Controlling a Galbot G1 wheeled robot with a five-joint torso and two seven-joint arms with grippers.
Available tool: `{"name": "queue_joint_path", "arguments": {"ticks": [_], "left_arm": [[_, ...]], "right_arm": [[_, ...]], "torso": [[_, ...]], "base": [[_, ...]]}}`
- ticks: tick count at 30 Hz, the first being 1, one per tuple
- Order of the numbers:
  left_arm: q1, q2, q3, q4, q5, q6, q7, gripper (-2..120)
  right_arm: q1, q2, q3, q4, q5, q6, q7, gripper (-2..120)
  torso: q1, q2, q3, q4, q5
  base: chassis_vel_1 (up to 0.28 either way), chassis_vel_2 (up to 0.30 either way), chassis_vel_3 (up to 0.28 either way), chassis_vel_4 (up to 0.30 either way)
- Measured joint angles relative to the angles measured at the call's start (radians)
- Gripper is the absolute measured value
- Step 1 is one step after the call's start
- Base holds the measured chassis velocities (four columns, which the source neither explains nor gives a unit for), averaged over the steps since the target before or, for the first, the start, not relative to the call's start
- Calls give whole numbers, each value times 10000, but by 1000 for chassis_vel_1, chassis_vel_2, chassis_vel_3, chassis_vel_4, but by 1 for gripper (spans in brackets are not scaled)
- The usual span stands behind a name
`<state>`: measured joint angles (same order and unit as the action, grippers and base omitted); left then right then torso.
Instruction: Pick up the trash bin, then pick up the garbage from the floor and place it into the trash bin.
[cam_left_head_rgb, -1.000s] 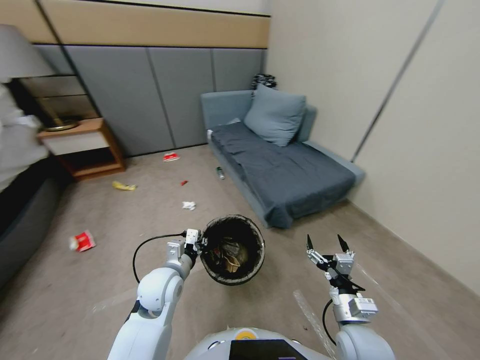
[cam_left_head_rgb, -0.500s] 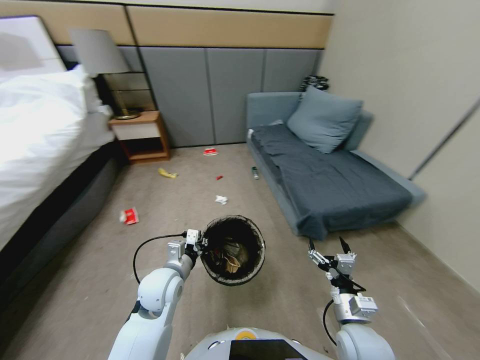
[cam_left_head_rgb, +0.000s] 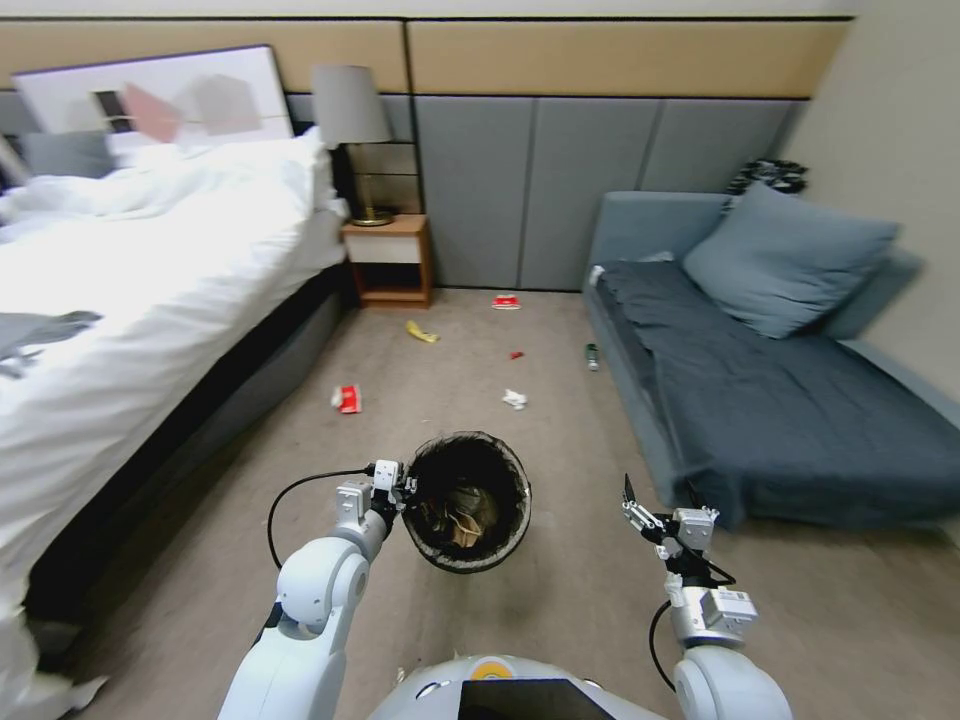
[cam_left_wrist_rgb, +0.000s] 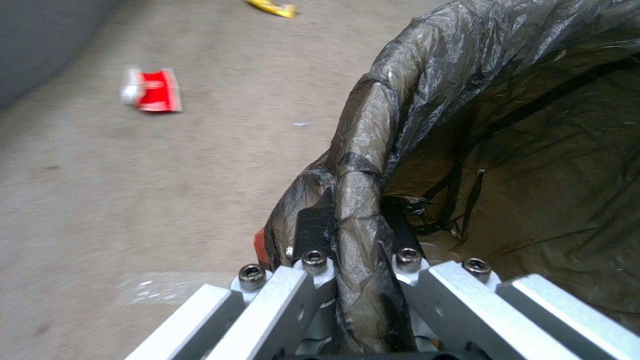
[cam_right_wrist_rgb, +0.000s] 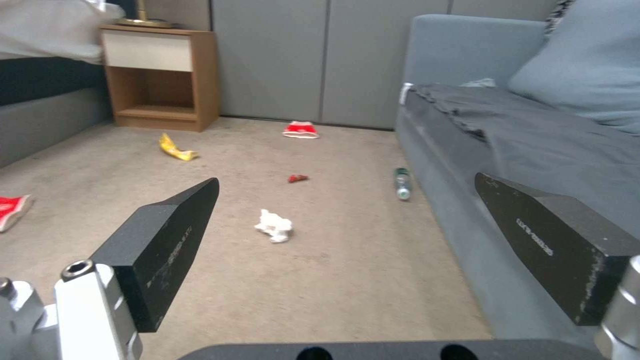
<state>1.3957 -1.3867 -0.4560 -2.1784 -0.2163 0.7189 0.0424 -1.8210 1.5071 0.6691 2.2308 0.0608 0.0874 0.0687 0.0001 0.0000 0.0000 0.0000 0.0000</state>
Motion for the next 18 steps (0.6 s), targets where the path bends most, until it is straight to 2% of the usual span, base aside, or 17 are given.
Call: {"name": "queue_joint_path", "arguments": {"ticks": [4, 8, 18], "left_arm": [[0, 9, -46, 102, 13, -254, -54, 1], [0, 2, -42, 108, 11, -261, -58, 1], [-5, -9, -27, 128, 6, -232, -55, 1]], "right_arm": [[50, 51, -5, -47, 2, -18, 122, 100], [68, 69, 4, -69, 3, -86, 194, 100], [69, 149, 34, -168, -9, -213, 472, 100]], "torso": [[0, 0, 0, 6, 1], [0, 0, 0, -4, 0], [0, 0, 0, 0, 0]], "base": [[20, 24, 35, 14], [0, 0, 0, 0], [0, 0, 0, 0]]}}
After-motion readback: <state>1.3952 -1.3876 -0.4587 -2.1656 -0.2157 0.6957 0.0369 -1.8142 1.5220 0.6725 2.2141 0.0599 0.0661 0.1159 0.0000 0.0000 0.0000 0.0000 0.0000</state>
